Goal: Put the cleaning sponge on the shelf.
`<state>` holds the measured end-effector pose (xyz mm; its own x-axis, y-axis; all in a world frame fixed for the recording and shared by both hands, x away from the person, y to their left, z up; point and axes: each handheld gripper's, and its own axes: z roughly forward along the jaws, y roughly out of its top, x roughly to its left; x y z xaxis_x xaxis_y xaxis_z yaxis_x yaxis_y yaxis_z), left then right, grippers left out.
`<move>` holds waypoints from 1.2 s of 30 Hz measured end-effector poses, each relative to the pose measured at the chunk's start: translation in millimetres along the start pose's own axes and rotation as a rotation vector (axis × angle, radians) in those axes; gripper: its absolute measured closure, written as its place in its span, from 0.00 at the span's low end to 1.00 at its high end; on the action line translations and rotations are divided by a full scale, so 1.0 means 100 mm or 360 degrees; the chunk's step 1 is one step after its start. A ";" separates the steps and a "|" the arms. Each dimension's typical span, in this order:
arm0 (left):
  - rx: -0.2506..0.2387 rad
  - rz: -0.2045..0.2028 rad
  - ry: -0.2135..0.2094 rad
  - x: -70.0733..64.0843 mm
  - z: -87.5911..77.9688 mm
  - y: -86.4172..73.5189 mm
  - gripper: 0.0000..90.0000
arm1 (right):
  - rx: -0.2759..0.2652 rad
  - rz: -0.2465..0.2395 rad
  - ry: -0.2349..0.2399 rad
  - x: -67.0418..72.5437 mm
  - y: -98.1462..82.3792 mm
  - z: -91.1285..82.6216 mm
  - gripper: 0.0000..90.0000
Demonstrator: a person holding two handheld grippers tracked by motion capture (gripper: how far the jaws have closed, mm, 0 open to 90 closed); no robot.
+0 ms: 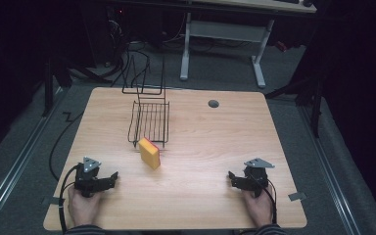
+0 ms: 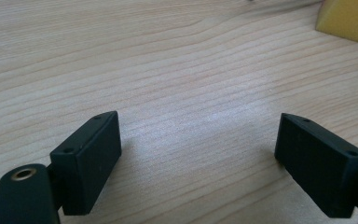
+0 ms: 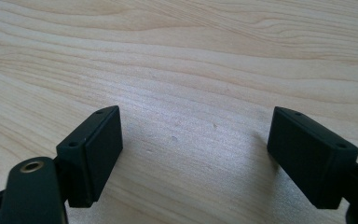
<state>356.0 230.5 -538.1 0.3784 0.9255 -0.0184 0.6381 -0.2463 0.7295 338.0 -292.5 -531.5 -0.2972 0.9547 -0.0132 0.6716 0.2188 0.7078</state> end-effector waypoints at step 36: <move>-0.0111 -0.0018 -0.0103 0.03 -0.06 -0.02 0.17 | 0.0001 0.0009 -0.0007 0.01 0.00 0.00 0.20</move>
<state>351.6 235.3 -535.9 0.4151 0.9071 -0.0696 0.5954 -0.2131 0.7747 338.2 -291.9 -531.5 -0.2904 0.9568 -0.0126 0.6736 0.2137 0.7076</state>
